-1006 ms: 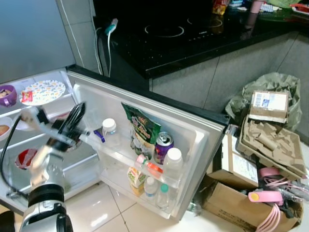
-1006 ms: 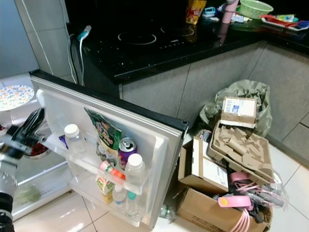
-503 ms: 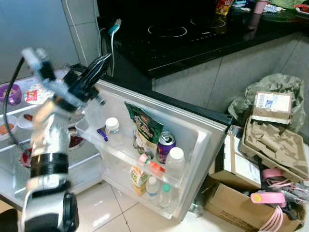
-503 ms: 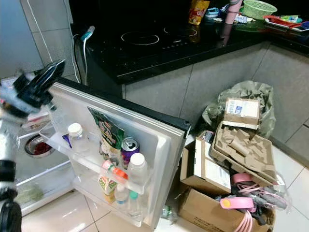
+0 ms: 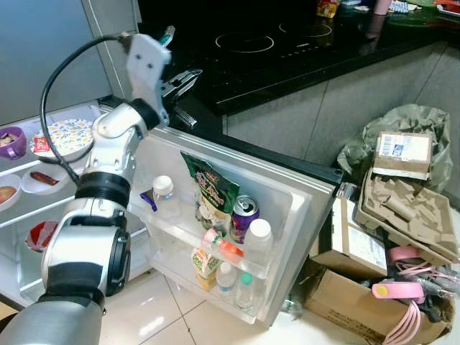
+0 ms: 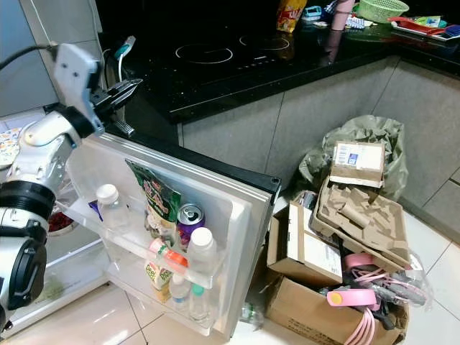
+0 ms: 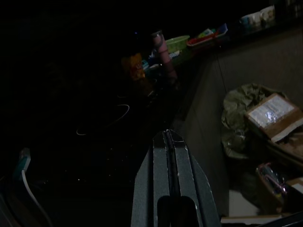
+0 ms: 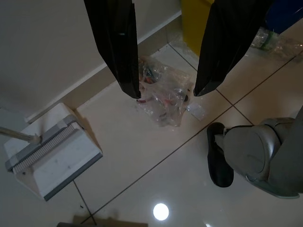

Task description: Restocking fridge

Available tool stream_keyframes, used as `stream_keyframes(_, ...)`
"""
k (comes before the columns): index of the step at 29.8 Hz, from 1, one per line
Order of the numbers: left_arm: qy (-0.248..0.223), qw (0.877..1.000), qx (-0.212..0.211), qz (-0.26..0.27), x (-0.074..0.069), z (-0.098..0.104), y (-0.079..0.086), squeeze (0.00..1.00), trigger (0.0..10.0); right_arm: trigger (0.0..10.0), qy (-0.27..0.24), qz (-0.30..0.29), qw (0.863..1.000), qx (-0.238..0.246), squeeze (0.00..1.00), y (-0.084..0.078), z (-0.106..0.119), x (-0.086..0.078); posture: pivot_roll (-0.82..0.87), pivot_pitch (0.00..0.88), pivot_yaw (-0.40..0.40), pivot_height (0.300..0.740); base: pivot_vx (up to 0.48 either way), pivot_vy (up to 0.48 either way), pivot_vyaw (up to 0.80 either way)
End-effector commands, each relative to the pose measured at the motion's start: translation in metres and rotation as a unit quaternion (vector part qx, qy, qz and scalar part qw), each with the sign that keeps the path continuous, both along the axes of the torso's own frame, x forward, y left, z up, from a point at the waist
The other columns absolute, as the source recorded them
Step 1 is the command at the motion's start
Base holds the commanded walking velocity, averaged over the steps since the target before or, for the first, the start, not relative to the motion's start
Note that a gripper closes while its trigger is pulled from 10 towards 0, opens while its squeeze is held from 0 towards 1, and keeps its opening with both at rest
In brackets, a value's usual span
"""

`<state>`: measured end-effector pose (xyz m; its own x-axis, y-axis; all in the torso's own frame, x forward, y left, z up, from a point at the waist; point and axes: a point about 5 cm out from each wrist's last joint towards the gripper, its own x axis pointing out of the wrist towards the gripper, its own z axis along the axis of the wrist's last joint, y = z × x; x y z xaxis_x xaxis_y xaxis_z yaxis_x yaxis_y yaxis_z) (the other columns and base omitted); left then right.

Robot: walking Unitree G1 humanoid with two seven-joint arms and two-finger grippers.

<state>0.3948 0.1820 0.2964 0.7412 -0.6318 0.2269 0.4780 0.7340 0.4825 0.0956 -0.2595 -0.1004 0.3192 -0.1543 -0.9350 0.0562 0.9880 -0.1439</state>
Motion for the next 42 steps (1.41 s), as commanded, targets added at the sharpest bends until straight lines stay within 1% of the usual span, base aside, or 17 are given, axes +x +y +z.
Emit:
stream_keyframes(1, 0.004, 1.000, 0.018, -0.012, 0.003, -0.002, -0.014, 0.00, 10.0, 10.0, 0.003, -0.010, 1.000, 0.001, 0.00, 0.000, -0.001, -0.004, -0.04, 0.000, -0.005, 0.732, 0.000, 0.000, 0.00)
stream_keyframes(7, 0.031, 0.994, 0.078, -0.063, 0.007, -0.010, -0.040, 0.00, 10.0, 10.0, 0.008, -0.012, 1.000, 0.001, 0.00, -0.001, -0.002, -0.010, -0.05, 0.000, -0.007, 0.732, 0.000, 0.000, 0.00)
stream_keyframes(8, 0.048, 0.990, 0.104, -0.084, 0.006, -0.016, -0.046, 0.00, 10.0, 10.0, 0.009, -0.013, 1.000, 0.001, 0.00, -0.001, -0.002, -0.011, -0.05, 0.000, -0.009, 0.732, 0.000, 0.000, 0.00)
stream_keyframes(12, 0.084, 0.974, 0.163, -0.131, 0.003, -0.029, -0.052, 0.00, 10.0, 10.0, 0.009, -0.013, 1.000, -0.001, 0.00, -0.002, -0.002, -0.011, -0.05, 0.000, -0.009, 0.732, 0.000, 0.000, 0.00)
stream_keyframes(14, 0.092, 0.971, 0.172, -0.139, 0.002, -0.031, -0.052, 0.00, 10.0, 10.0, 0.008, -0.013, 1.000, -0.001, 0.00, -0.003, -0.002, -0.011, -0.05, 0.000, -0.009, 0.732, 0.000, 0.000, 0.00)
stream_keyframes(19, 0.131, 0.934, 0.262, -0.205, -0.005, -0.040, -0.049, 0.00, 10.0, 10.0, 0.006, -0.012, 1.000, -0.001, 0.00, -0.003, -0.001, -0.009, -0.05, 0.000, -0.011, 0.732, 0.000, 0.000, 0.00)
stream_keyframes(20, 0.131, 0.934, 0.262, -0.205, -0.005, -0.040, -0.049, 0.00, 10.0, 10.0, 0.006, -0.012, 1.000, -0.001, 0.00, -0.003, -0.001, -0.009, -0.05, 0.000, -0.011, 0.732, 0.000, 0.000, 0.00)
stream_keyframes(21, 0.137, 0.927, 0.275, -0.215, -0.006, -0.041, -0.047, 0.00, 10.0, 10.0, 0.005, -0.012, 1.000, -0.001, 0.00, -0.003, -0.001, -0.009, -0.05, 0.000, -0.011, 0.732, 0.000, 0.000, 0.00)
stream_keyframes(23, 0.160, 0.902, 0.318, -0.245, -0.011, -0.043, -0.041, 0.00, 10.0, 10.0, 0.004, -0.011, 1.000, -0.001, 0.00, -0.002, -0.001, -0.007, -0.04, 0.000, -0.013, 0.732, 0.000, 0.000, 0.00)
stream_keyframes(24, 0.160, 0.902, 0.318, -0.245, -0.011, -0.043, -0.041, 0.00, 10.0, 10.0, 0.004, -0.011, 1.000, -0.001, 0.00, -0.002, -0.001, -0.007, -0.04, 0.000, -0.013, 0.732, 0.000, 0.000, 0.00)
stream_keyframes(25, 0.186, 0.877, 0.351, -0.270, -0.015, -0.042, -0.032, 0.00, 10.0, 10.0, 0.004, -0.010, 1.000, -0.001, 0.00, -0.002, -0.001, -0.007, -0.04, 0.000, -0.013, 0.732, 0.000, 0.000, 0.00)
stream_keyframes(26, 0.186, 0.877, 0.351, -0.270, -0.015, -0.042, -0.032, 0.00, 10.0, 10.0, 0.004, -0.010, 1.000, -0.001, 0.00, -0.002, -0.001, -0.007, -0.04, 0.000, -0.013, 0.732, 0.000, 0.000, 0.00)
stream_keyframes(31, 0.242, 0.825, 0.405, -0.312, -0.024, -0.042, -0.014, 0.00, 10.0, 10.0, 0.003, -0.009, 1.000, -0.001, 0.00, -0.001, -0.001, -0.005, -0.04, 0.000, -0.014, 0.732, 0.000, 0.000, 0.00)
stream_keyframes(36, 0.271, 0.793, 0.448, -0.311, -0.029, -0.053, -0.004, 0.00, 10.0, 10.0, 0.002, -0.008, 1.000, -0.001, 0.00, -0.002, 0.000, -0.004, -0.03, 0.000, -0.016, 0.732, 0.000, 0.000, 0.00)
stream_keyframes(38, 0.265, 0.794, 0.450, -0.312, -0.029, -0.053, -0.004, 0.00, 10.0, 10.0, 0.002, -0.008, 1.000, -0.001, 0.00, -0.002, 0.000, -0.004, -0.03, 0.000, -0.016, 0.732, 0.000, 0.000, 0.00)
stream_keyframes(40, 0.245, 0.809, 0.432, -0.315, -0.027, -0.045, -0.008, 0.00, 10.0, 10.0, 0.001, -0.007, 1.000, -0.001, 0.00, -0.001, 0.000, -0.003, -0.02, 0.000, -0.017, 0.732, 0.000, 0.000, 0.00)
stream_keyframes(42, 0.237, 0.816, 0.423, -0.316, -0.027, -0.041, -0.010, 0.00, 10.0, 10.0, 0.001, -0.006, 1.000, -0.001, 0.00, -0.001, 0.000, -0.003, -0.02, 0.000, -0.018, 0.732, 0.000, 0.000, 0.00)
